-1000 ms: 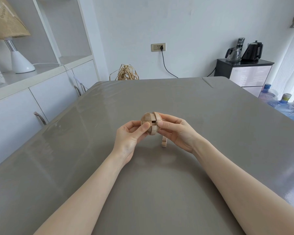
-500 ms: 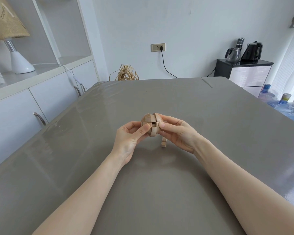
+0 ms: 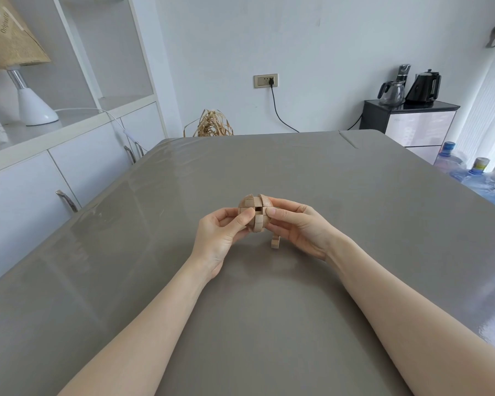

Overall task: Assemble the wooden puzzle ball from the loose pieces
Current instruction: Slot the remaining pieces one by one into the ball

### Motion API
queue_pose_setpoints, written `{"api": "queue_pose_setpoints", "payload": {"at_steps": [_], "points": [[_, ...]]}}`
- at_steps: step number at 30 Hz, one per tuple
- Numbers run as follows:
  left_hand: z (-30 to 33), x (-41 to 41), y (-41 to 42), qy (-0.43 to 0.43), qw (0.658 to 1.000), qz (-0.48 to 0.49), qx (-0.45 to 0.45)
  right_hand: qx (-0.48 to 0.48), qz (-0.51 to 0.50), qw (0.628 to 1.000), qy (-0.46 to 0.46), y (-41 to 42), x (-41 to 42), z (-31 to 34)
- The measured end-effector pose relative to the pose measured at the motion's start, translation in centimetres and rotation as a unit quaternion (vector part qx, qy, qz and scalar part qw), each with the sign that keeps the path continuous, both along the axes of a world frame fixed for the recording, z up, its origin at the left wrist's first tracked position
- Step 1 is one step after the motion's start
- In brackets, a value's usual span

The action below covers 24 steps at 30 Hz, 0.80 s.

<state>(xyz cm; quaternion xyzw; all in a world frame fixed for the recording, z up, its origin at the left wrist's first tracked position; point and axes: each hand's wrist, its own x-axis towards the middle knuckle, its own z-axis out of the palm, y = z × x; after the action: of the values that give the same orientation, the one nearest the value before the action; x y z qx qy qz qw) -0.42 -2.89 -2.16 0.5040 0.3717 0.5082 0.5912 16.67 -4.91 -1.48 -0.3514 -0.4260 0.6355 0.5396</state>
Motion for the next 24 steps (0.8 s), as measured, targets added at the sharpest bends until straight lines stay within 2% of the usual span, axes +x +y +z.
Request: {"api": "queue_pose_setpoints", "payload": {"at_steps": [6,24], "points": [[-0.11,0.1,-0.03,0.041,0.998,0.037,0.017,0.016,-0.021,0.999,-0.024,0.17,-0.32,-0.18],[0.04,0.24,-0.26,0.032,0.999,0.032,0.013,0.032,-0.032,0.999,-0.03,0.06,-0.48,-0.08]]}}
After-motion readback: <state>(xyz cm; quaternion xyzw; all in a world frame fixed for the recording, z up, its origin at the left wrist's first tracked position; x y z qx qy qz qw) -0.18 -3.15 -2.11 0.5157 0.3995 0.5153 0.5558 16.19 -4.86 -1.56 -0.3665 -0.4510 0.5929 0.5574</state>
